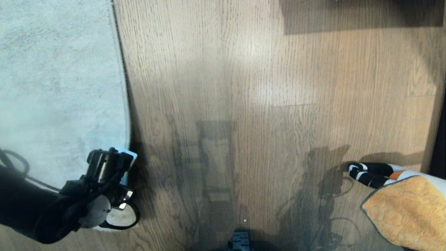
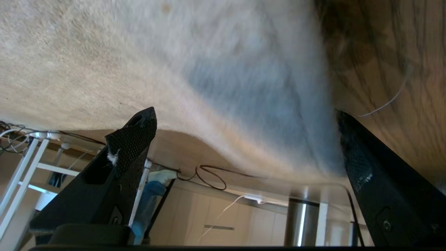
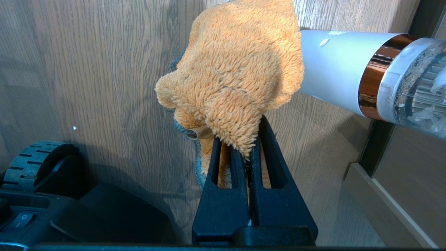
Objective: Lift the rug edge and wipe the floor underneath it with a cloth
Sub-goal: Lift up the carpet
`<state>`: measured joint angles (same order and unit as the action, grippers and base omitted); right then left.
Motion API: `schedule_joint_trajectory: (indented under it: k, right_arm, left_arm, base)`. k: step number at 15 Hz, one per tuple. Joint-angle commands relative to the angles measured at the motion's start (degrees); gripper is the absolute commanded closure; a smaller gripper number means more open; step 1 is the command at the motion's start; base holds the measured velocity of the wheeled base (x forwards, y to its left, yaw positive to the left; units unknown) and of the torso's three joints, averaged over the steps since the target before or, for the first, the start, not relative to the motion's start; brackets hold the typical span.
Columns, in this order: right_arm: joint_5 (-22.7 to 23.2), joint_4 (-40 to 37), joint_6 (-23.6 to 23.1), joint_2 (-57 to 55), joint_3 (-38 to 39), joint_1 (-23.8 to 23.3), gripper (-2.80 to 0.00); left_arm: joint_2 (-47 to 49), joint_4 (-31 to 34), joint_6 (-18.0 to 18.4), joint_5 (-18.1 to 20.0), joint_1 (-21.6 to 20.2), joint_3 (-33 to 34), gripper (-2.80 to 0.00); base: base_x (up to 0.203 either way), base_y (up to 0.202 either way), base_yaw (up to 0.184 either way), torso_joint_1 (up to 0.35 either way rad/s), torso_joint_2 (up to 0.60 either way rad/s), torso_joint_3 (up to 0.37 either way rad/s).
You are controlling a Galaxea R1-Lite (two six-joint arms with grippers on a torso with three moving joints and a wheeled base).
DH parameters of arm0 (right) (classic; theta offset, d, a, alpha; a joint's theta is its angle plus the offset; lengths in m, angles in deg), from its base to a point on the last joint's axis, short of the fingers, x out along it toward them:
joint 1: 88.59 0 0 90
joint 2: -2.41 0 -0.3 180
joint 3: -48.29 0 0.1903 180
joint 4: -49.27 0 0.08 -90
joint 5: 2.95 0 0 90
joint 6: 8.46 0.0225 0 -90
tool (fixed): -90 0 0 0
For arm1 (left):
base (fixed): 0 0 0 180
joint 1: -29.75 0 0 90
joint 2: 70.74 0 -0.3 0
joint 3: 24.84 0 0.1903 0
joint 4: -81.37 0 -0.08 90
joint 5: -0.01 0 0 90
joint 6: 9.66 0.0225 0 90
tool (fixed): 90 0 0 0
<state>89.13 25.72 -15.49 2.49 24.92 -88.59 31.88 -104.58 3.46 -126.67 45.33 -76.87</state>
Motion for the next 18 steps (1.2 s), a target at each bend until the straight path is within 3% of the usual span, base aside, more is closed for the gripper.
schedule_joint_trajectory:
  k: [1, 8, 12, 18]
  right_arm:
    - [0.02, 0.01, -0.09, -0.07, 0.00, 0.00, 0.00]
    - [0.02, 0.01, -0.09, -0.07, 0.00, 0.00, 0.00]
    - [0.02, 0.01, -0.09, -0.07, 0.00, 0.00, 0.00]
    - [0.02, 0.01, -0.09, -0.07, 0.00, 0.00, 0.00]
  left_arm:
    - [-0.23, -0.22, -0.02, -0.15, 1.29, 1.83, -2.80]
    - [-0.99, -0.41, 0.11, -0.85, 2.43, 7.17, -2.80]
    - [0.69, -6.11, 0.69, -0.85, 1.83, 10.48, -2.80]
    - [3.77, -16.15, 8.48, -0.79, -3.66, 12.50, -2.80]
  base:
    - [0.000, 0.000, 0.000, 0.000, 0.00, 0.000]
    - [0.000, 0.000, 0.000, 0.000, 0.00, 0.000]
    - [0.000, 0.000, 0.000, 0.000, 0.00, 0.000]
    - [0.000, 0.000, 0.000, 0.000, 0.00, 0.000]
